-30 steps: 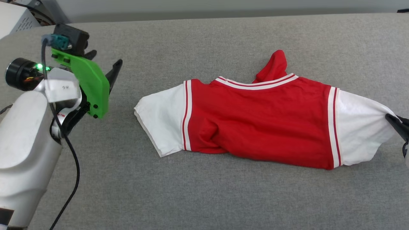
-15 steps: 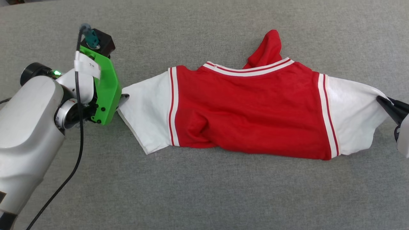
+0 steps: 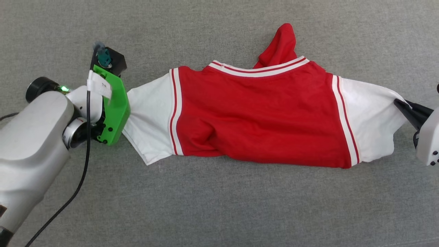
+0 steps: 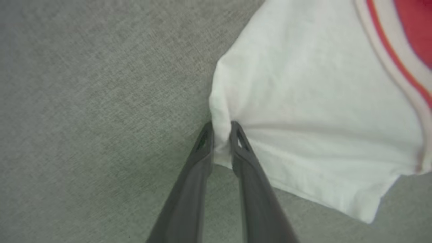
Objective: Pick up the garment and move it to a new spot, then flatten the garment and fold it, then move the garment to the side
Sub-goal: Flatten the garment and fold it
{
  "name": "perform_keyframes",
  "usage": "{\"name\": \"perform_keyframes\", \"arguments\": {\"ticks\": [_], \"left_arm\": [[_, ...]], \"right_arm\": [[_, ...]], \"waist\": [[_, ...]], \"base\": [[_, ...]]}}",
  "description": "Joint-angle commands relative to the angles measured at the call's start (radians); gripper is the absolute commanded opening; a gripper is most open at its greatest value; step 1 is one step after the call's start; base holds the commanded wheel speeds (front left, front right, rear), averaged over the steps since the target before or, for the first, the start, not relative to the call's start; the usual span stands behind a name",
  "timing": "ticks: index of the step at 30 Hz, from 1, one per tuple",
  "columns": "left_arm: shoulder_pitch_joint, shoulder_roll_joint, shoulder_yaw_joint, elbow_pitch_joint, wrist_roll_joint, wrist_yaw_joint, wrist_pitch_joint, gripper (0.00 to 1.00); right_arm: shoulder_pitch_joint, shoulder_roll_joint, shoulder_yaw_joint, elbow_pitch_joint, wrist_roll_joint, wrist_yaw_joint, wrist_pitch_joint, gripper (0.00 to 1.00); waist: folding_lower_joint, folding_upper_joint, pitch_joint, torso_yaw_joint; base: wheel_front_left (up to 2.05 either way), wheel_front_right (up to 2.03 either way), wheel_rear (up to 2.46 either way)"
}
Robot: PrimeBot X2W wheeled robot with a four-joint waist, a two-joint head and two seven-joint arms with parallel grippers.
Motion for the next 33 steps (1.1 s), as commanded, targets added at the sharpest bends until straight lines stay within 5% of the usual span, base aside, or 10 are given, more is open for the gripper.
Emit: {"name": "perform_keyframes", "arguments": {"ticks": [1, 14, 25, 33], "left_arm": [[0.024, -0.001, -0.034, 0.021, -0.002, -0.002, -0.023, 0.0], [0.005, 0.069, 0.016, -0.123, 0.083, 0.028, -0.415, 0.0], [-0.081, 0.085, 0.091, -0.319, 0.104, 0.098, -0.463, 0.0], [-0.297, 0.012, 0.133, -0.277, 0.142, 0.092, -0.447, 0.0]], "right_arm": [[-0.018, -0.004, 0.004, 0.003, 0.008, -0.001, -0.017, 0.0], [0.011, -0.052, -0.039, -0.015, 0.014, -0.001, -0.15, 0.0], [-0.06, -0.07, -0.146, -0.109, -0.004, -0.001, -0.146, 0.0], [-0.362, -0.028, -0.155, -0.059, -0.09, -0.001, -0.094, 0.0]], "waist": [[0.0, -0.0001, -0.029, 0.013], [0.0, -0.0001, -0.236, 0.083], [0.0, -0.0001, -0.268, 0.104], [0.0, -0.0001, -0.124, 0.093]], "base": [[0.0, 0.0, 0.0], [0.0, 0.0, 0.0], [0.0, 0.0, 0.0], [0.0, 0.0, 0.0]]}}
